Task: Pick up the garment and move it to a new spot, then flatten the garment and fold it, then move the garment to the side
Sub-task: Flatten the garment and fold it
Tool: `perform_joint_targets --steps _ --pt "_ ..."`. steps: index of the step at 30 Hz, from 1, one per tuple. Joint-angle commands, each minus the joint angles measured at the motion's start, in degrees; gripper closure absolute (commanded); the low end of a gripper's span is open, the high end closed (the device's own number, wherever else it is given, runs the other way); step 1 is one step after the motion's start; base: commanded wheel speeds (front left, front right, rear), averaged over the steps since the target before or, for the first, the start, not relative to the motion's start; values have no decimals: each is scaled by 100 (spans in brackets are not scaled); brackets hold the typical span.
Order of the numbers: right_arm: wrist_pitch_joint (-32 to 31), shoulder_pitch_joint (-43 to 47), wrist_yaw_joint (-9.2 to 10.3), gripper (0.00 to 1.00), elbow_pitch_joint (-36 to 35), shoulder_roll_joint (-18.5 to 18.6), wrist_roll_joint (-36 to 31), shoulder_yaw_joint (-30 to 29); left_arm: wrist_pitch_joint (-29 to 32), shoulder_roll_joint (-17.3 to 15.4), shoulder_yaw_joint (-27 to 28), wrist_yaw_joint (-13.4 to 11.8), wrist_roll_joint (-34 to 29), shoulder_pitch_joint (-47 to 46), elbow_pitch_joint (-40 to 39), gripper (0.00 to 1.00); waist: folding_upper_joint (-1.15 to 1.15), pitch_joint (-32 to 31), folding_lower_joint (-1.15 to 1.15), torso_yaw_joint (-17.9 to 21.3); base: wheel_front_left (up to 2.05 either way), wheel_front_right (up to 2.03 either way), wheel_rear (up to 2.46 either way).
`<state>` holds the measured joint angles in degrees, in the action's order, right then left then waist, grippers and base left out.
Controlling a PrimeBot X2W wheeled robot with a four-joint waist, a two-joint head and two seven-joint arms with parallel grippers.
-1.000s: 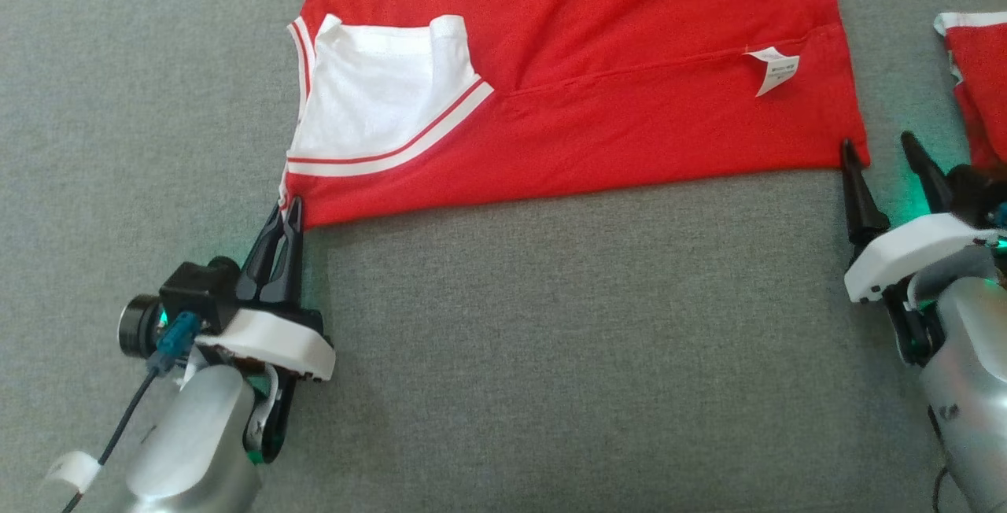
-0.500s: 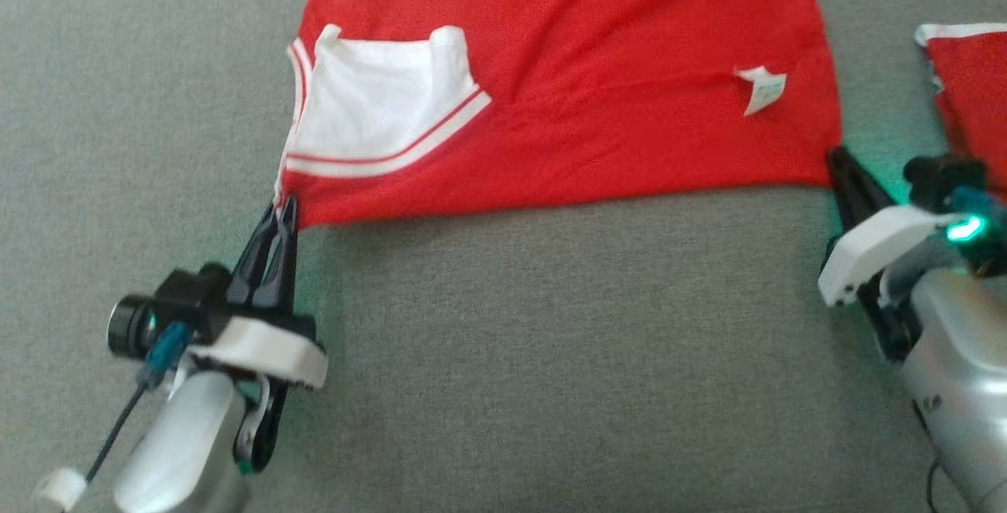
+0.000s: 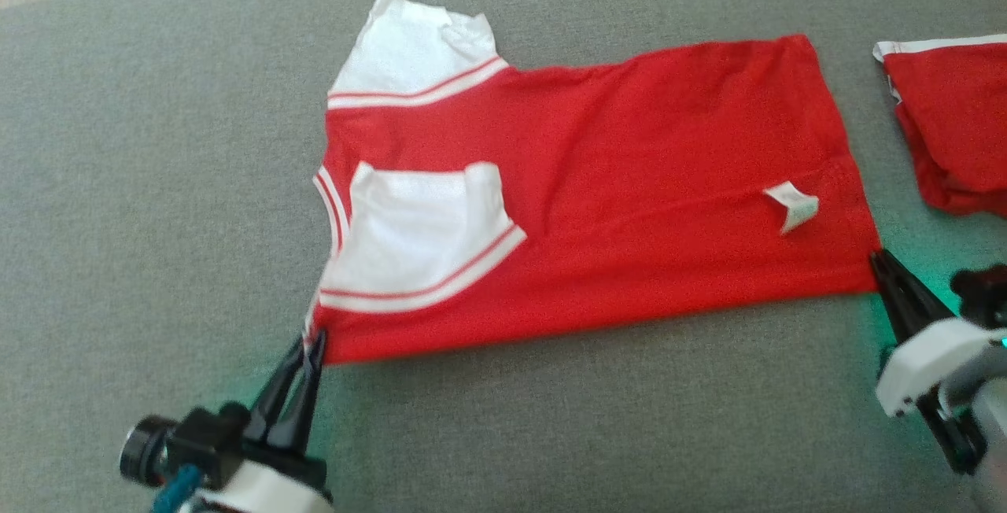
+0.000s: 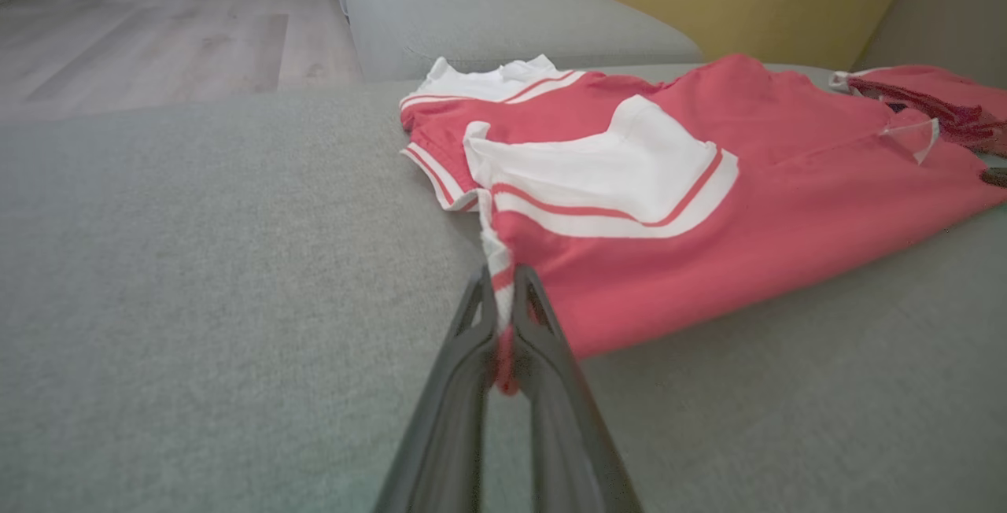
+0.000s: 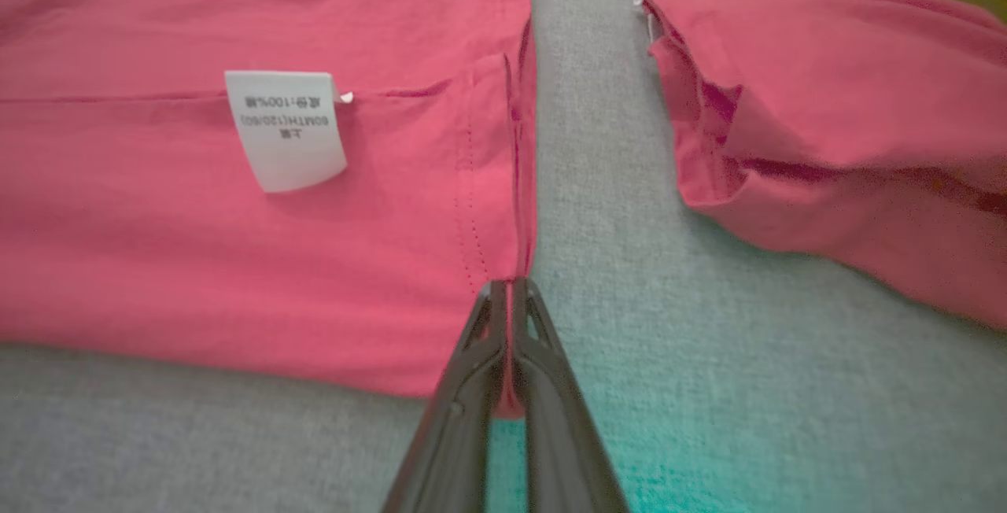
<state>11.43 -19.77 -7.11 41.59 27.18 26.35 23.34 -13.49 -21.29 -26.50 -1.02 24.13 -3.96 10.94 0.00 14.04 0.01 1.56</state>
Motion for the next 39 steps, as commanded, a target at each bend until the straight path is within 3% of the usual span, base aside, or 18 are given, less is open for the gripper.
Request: perform_joint_targets --steps 1,6,9,10,11,12,13,14,19,22,25,27,32,39 --pt "4 329 -37 100 -239 297 -97 -154 66 -284 186 -81 -72 101 -326 100 0 19 -1 -1 0 0 0" --pt "-342 1079 -37 100 -988 348 -270 -707 270 -379 180 -209 14 453 -841 100 0 100 -1 -27 0 0 0" --pt "-521 1311 -37 100 -1417 272 -357 -909 541 -303 29 -79 150 420 -839 100 0 172 -1 -44 0 0 0" --pt "-549 1368 -37 68 -1582 248 -395 -946 646 -272 -30 -20 193 371 -827 100 0 198 -1 -56 0 0 0" --pt "-589 1426 -37 21 -1746 217 -428 -986 759 -263 -95 15 187 308 -798 92 0 218 -1 -64 0 0 0" --pt "-632 1483 -37 0 -1904 194 -465 -1025 887 -262 -167 52 171 243 -755 69 0 242 -1 -69 0 0 0" --pt "-649 1533 -37 0 -2043 173 -500 -1077 995 -268 -231 75 128 159 -704 47 0 263 -1 -73 0 0 0" --pt "-654 1581 -37 0 -2168 155 -549 -1154 1091 -291 -291 70 36 58 -649 0 0 278 -1 -80 0 0 0" --pt "-710 1749 -37 0 -2723 102 -847 -1419 1366 -362 -376 -78 -275 -287 -656 0 0 333 -1 -24 0 0 0" --pt "-762 1842 -37 0 -3241 40 -1050 -1640 1581 -478 -288 -90 -346 -657 -1077 0 0 416 -1 32 0 0 0" --pt "-819 1885 -37 0 -3697 0 -1243 -1764 1992 -647 -152 94 -343 -1405 -1486 0 0 563 -1 89 0 0 0" --pt "-830 1832 -37 0 -3916 -18 -1343 -1754 2382 -698 -67 344 -187 -2081 -1502 0 0 708 -1 152 0 0 0" --pt "-866 1559 -37 0 -4218 -61 -1434 -1536 3544 -759 -166 761 215 -4043 -673 0 0 1173 -1 420 0 0 0" --pt "-803 1213 -37 0 -4201 -171 -1413 -1240 4976 -950 -887 847 767 -5878 1000 0 0 1646 -1 976 0 0 0"
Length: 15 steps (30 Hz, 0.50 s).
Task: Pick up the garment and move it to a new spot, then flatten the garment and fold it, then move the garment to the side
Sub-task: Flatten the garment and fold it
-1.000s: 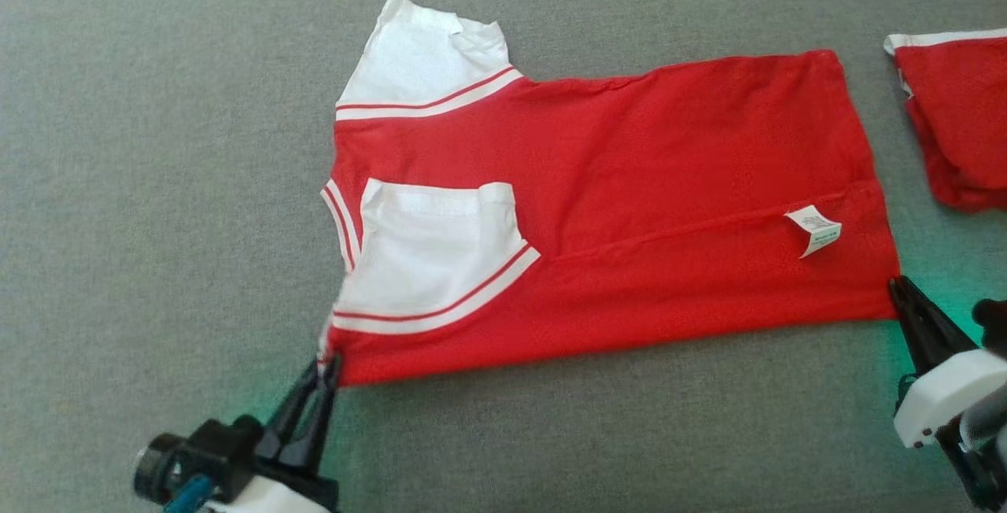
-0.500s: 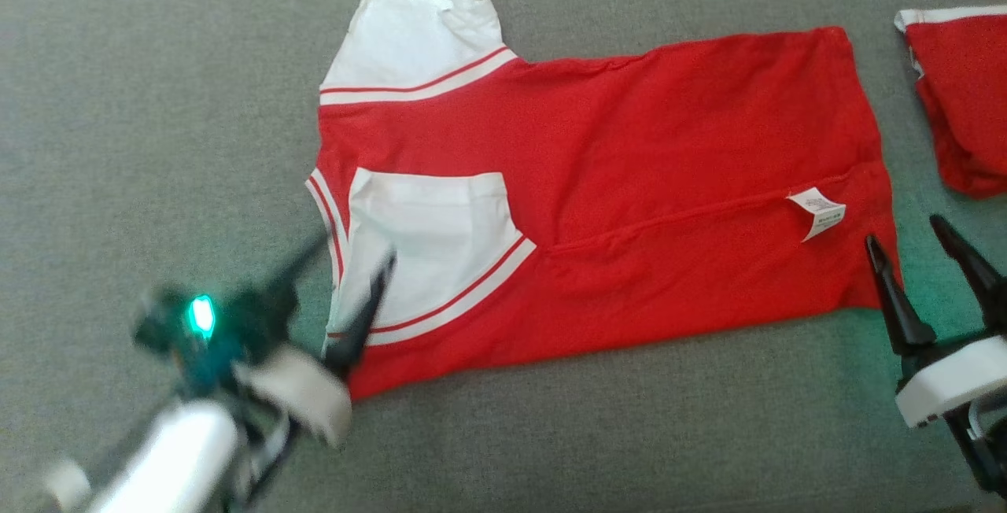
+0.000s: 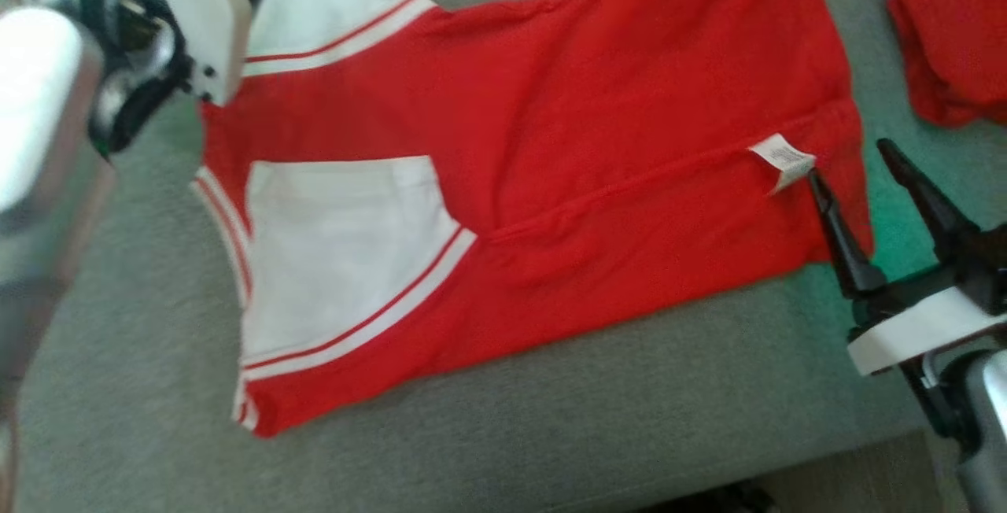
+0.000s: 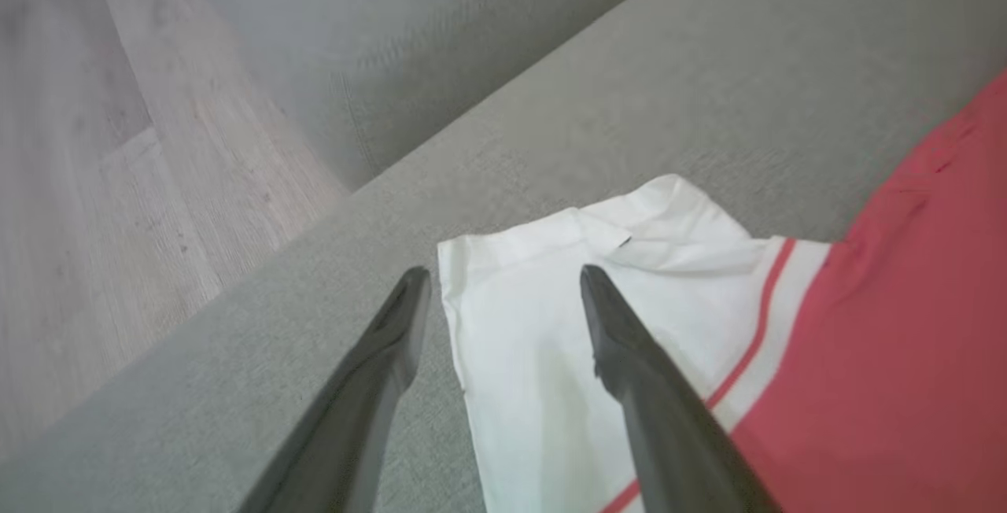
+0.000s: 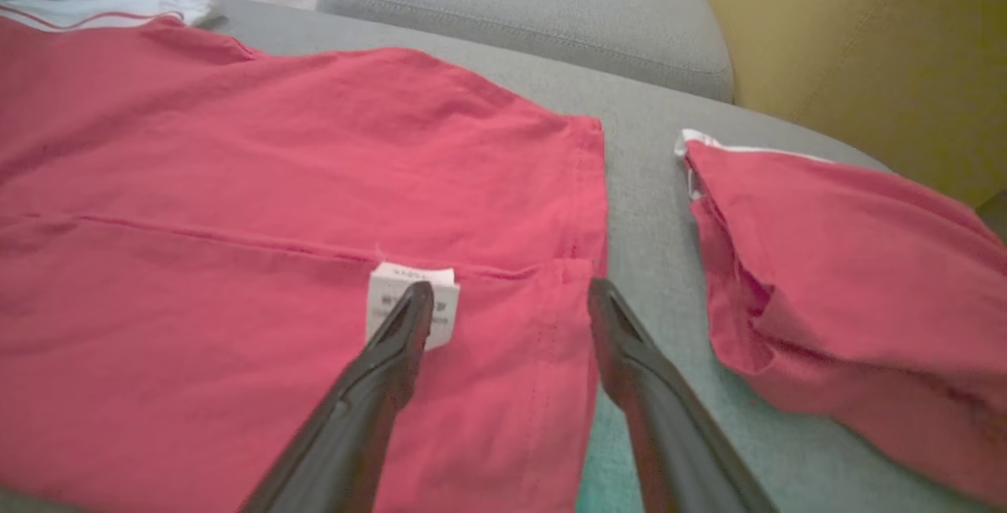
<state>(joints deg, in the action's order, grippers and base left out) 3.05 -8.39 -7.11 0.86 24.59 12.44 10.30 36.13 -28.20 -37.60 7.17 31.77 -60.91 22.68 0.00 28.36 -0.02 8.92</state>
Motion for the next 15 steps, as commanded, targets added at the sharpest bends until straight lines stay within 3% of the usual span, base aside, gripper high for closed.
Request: perform_joint_targets --steps 1,8,15 --pt "62 39 -37 0 -90 72 -17 106 122 -324 143 29 71 -333 -2 0 0 267 2 330 0 0 0" --pt "298 -97 -37 0 203 -116 17 246 232 -836 -298 31 178 -914 917 0 0 473 2 798 0 0 0" --pt "475 -147 -37 0 445 -236 32 305 91 -1055 -577 31 467 -1062 1259 0 0 537 2 1007 0 0 0"
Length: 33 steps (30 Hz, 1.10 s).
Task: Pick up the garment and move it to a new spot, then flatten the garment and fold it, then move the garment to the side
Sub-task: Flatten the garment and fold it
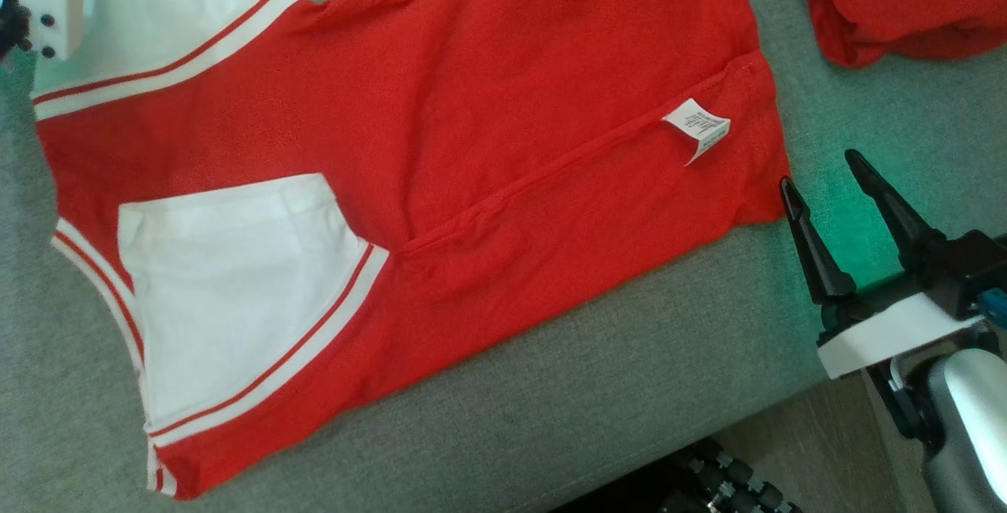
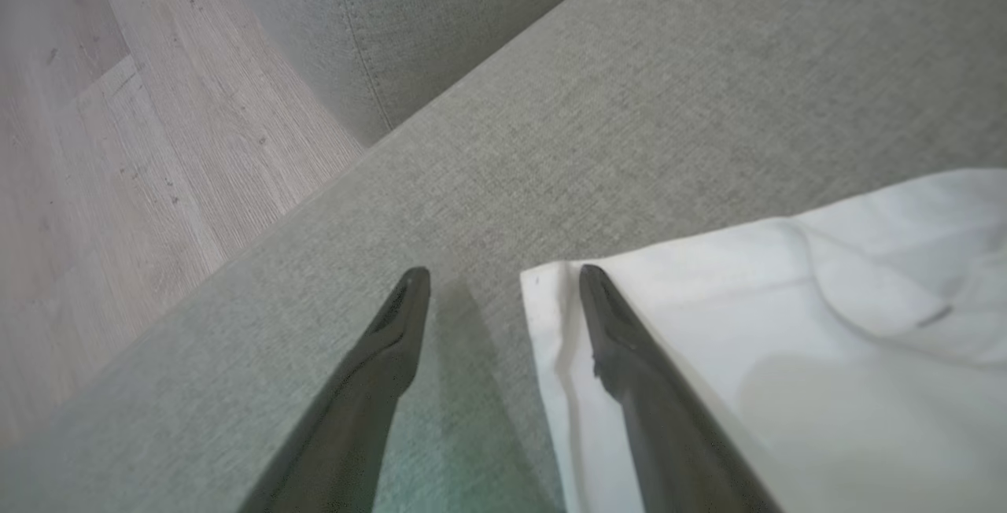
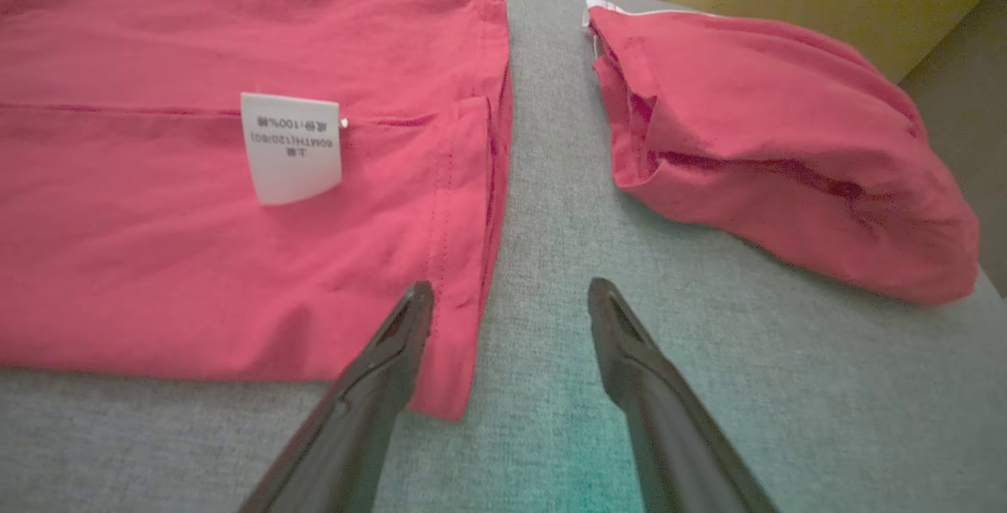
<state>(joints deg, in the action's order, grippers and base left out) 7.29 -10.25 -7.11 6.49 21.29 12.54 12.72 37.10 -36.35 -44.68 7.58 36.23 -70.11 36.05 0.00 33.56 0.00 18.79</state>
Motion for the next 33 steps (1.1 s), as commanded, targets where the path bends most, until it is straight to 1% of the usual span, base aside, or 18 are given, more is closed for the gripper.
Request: perform_joint_targets --steps 1,2,3,4,5,6,7,12,14,16,19,21,24,27,30,33 --pt "60 30 -37 0 -96 92 27 63 -13 -246 79 -10 68 -166 -68 0 0 28 0 30 0 0 0" --pt "69 16 -37 0 -77 92 33 60 -3 -246 19 -9 115 -189 -66 0 0 38 0 37 0 0 0" --pt "78 4 -37 0 -60 94 39 57 10 -245 -38 -9 168 -210 -65 16 0 43 0 40 0 0 0" --pt "86 -6 -37 0 -45 100 44 50 36 -238 -98 -9 230 -225 -68 44 0 46 0 38 0 0 0" --pt "93 -17 -37 0 -33 109 52 40 65 -233 -160 -9 307 -238 -81 54 0 47 0 34 0 0 0" --pt "99 -29 -37 0 -22 122 62 29 99 -231 -218 -9 387 -250 -93 88 0 46 0 26 0 0 0" --pt "97 -44 -37 0 -21 138 60 11 128 -239 -289 -9 450 -265 -122 100 0 43 0 15 0 0 0" --pt "54 -169 -37 0 -121 185 182 -44 39 -286 -519 -9 572 -389 -249 100 0 5 0 -69 0 0 0" --pt "-45 -339 -37 0 -243 194 417 -16 -110 -316 -648 -9 588 -477 -335 100 0 -27 0 -116 0 0 0" --pt "-271 -611 -37 0 -335 245 618 11 -306 -342 -784 -9 573 -587 -440 100 0 -58 0 -168 0 0 0" --pt "-949 -1146 -37 0 -237 282 1026 165 -531 -316 -965 -9 615 -725 -560 100 0 -104 0 -280 0 0 0" --pt "-1410 -1590 -37 0 16 370 1228 318 -659 -268 -1106 -9 652 -809 -638 100 0 -127 0 -394 0 0 0" --pt "-2039 -2227 -37 0 631 488 1405 508 -835 -170 -1318 -9 719 -921 -756 100 0 -144 0 -600 0 0 0" --pt "-2578 -2803 -37 0 1269 676 1268 751 -983 -105 -1534 -9 779 -1048 -854 100 0 -120 0 -811 0 0 0" --pt "-2739 -3311 -37 0 1757 648 1127 877 -1126 -87 -1708 -9 909 -1143 -914 100 0 -97 0 -969 0 0 0" --pt "-2804 -3716 -37 0 2102 602 1009 1108 -1229 -131 -1888 -9 1010 -1245 -943 100 0 -76 0 -1075 0 0 0"
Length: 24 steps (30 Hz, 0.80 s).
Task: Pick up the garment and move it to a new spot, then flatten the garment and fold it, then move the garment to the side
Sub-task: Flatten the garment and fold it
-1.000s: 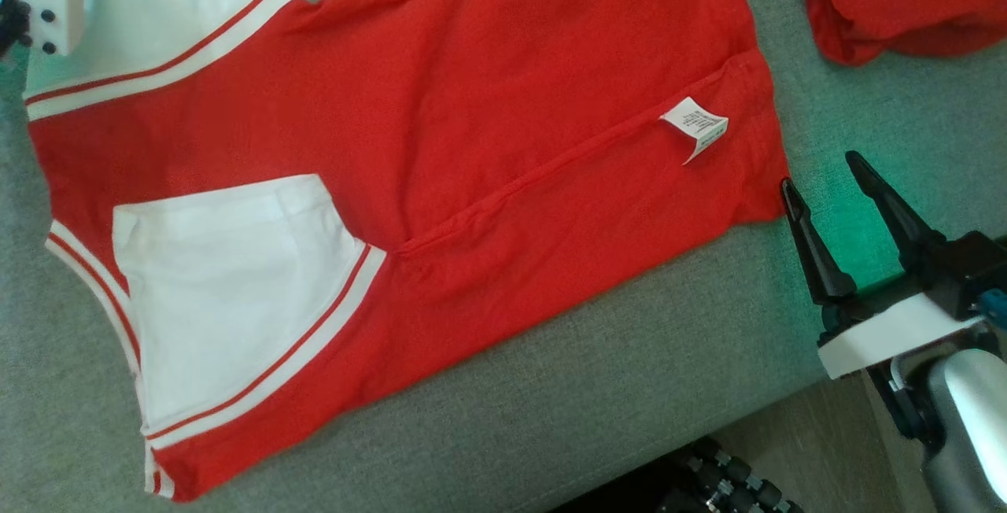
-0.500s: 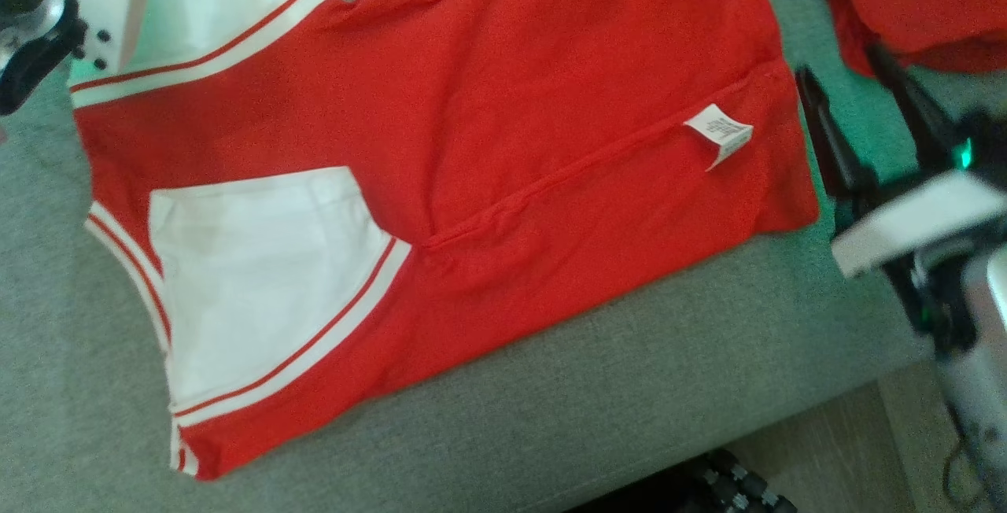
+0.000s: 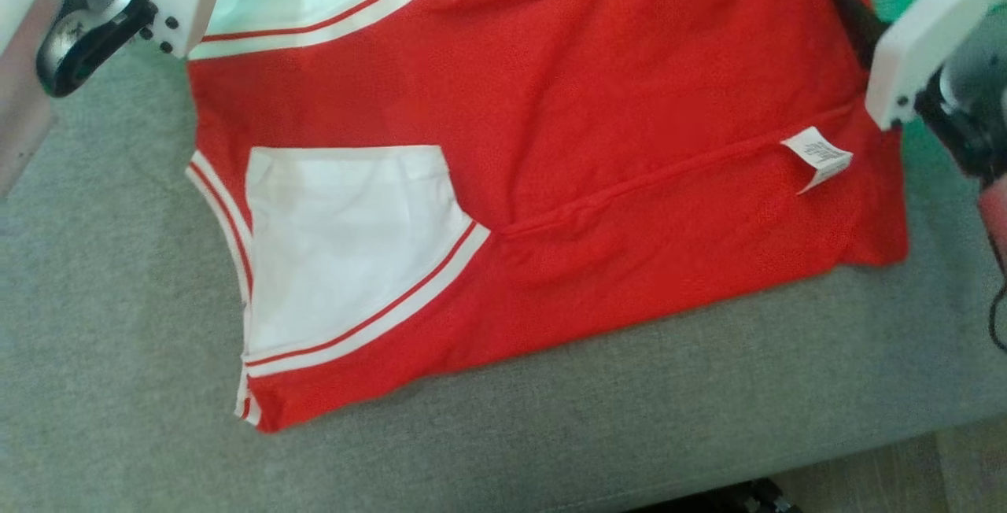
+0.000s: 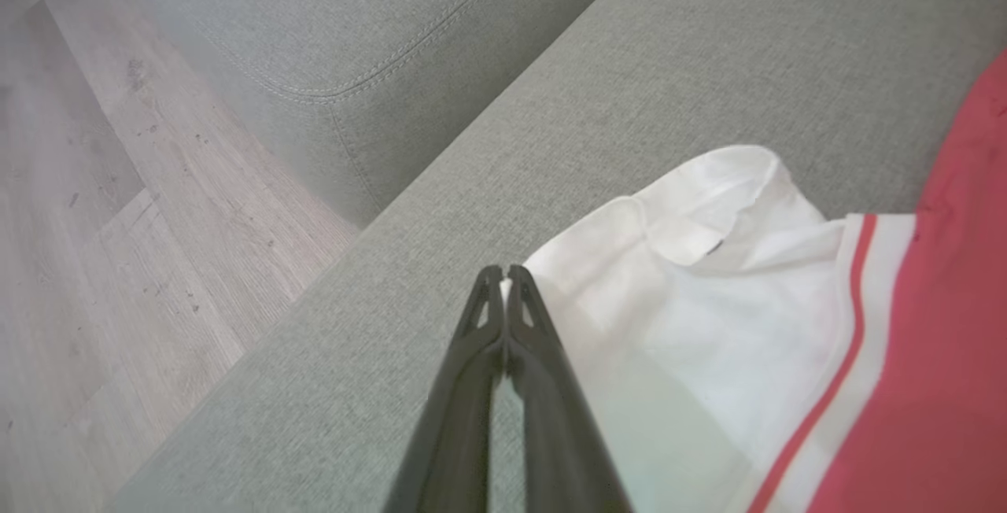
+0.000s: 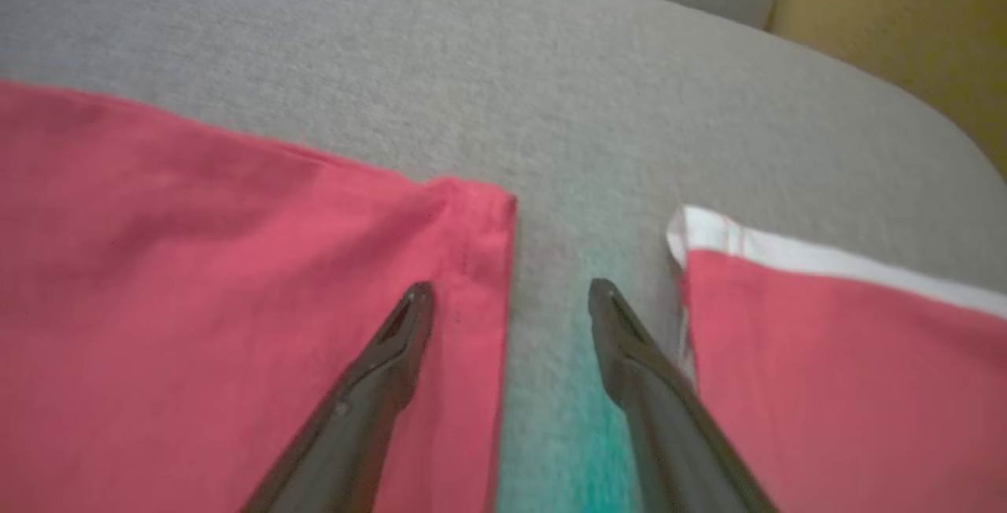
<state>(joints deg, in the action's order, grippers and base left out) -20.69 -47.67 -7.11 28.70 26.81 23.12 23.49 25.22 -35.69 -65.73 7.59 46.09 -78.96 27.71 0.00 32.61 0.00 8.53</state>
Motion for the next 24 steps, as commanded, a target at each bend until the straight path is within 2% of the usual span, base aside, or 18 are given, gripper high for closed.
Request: perform_joint_targets --steps 1,7,10,11,13,14,15,19,24 --pt "-2 -93 -37 0 -19 28 -96 104 -71 -215 163 -10 48 -395 -104 100 0 25 0 -72 0 0 0" --pt "51 -686 -37 2 596 4 -456 596 -248 -251 -108 -10 227 -539 -48 100 0 63 0 -181 0 0 0" --pt "30 -874 -37 21 849 -57 -472 729 -318 -242 -229 -10 311 -575 5 100 0 72 0 -215 0 0 0" --pt "38 -969 -37 44 976 -61 -483 818 -359 -238 -299 -10 361 -598 44 100 0 64 0 -228 0 0 0" --pt "41 -1022 -37 72 1080 -61 -453 897 -399 -229 -361 -10 412 -616 87 100 0 45 0 -242 0 0 0" --pt "36 -1045 -37 89 1125 -48 -447 943 -421 -222 -389 -10 436 -625 109 100 0 35 0 -251 0 0 0" --pt "32 -1070 -37 100 1163 -31 -447 989 -445 -215 -415 -10 456 -635 131 100 0 25 0 -262 0 0 0" --pt "45 -1141 -37 100 1245 9 -422 1141 -556 -199 -515 -10 513 -664 177 100 0 -9 0 -308 0 0 0" --pt "385 -1262 -37 100 1228 49 -432 1181 -931 -233 -605 -10 349 -773 98 100 0 -18 0 -348 0 0 0"
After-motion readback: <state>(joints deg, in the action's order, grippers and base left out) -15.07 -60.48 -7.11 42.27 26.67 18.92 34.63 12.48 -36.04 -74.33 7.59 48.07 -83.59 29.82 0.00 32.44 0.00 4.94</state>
